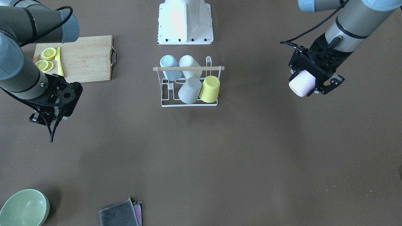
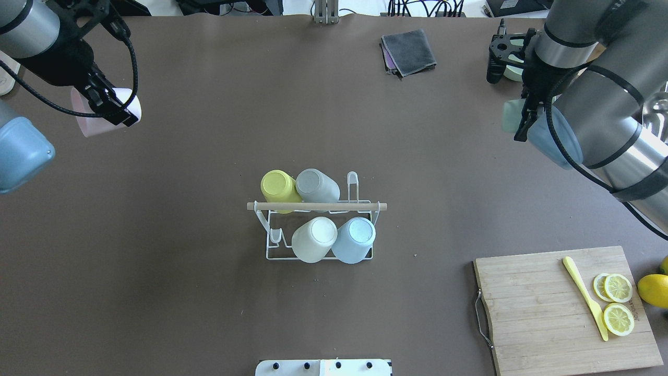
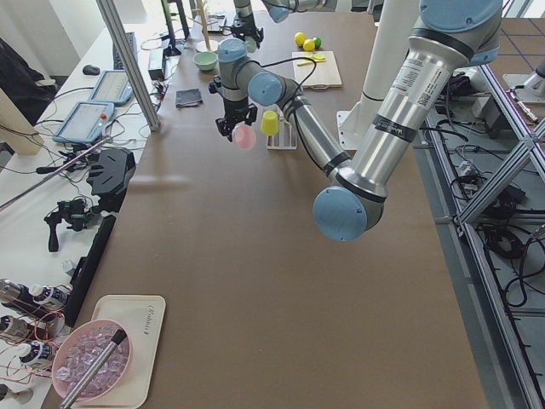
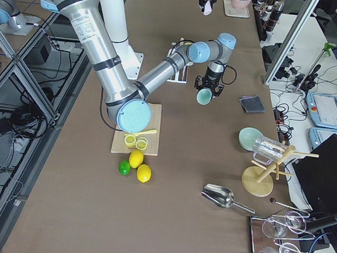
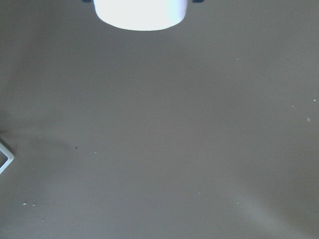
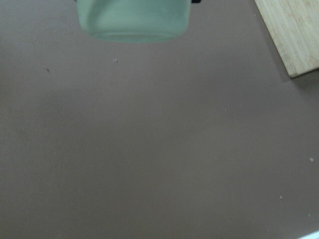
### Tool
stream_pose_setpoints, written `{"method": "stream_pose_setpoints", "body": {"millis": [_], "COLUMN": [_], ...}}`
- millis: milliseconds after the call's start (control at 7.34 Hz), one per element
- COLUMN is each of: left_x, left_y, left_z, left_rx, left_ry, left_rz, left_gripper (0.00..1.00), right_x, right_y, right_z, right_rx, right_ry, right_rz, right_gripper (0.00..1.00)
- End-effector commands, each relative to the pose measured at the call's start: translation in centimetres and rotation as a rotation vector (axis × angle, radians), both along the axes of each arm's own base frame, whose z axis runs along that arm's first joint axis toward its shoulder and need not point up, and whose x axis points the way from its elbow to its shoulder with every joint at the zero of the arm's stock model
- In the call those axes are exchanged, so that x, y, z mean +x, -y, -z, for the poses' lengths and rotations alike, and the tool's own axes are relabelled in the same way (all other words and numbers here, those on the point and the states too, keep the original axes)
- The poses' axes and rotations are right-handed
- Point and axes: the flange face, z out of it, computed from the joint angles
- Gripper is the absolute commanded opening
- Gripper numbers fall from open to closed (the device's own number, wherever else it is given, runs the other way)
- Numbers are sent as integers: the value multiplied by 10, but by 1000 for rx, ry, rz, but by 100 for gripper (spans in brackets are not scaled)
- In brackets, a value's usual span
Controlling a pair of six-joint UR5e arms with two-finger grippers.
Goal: Place cup on cup holder
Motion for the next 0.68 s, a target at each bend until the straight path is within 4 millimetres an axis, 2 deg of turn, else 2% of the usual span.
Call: {"method": "stream_pose_setpoints", "body": {"millis": [0, 136, 545], "left_x": [-9, -12, -27], "left_y": [-21, -31, -77], "left_z": [-8, -6, -31], "left_rx": [54, 59, 105], "left_ry": [-153, -250, -563], "left_rz": [47, 53, 80], "left_gripper": [0, 0, 0], "right_x": [2, 1, 5], "right_y": [-13, -19, -35], "right_z": [5, 21, 64], "right_rx": [-69, -102, -134], "right_ry": [233, 335, 556], "right_rz": [-74, -116, -254], "right_gripper": [0, 0, 0]}}
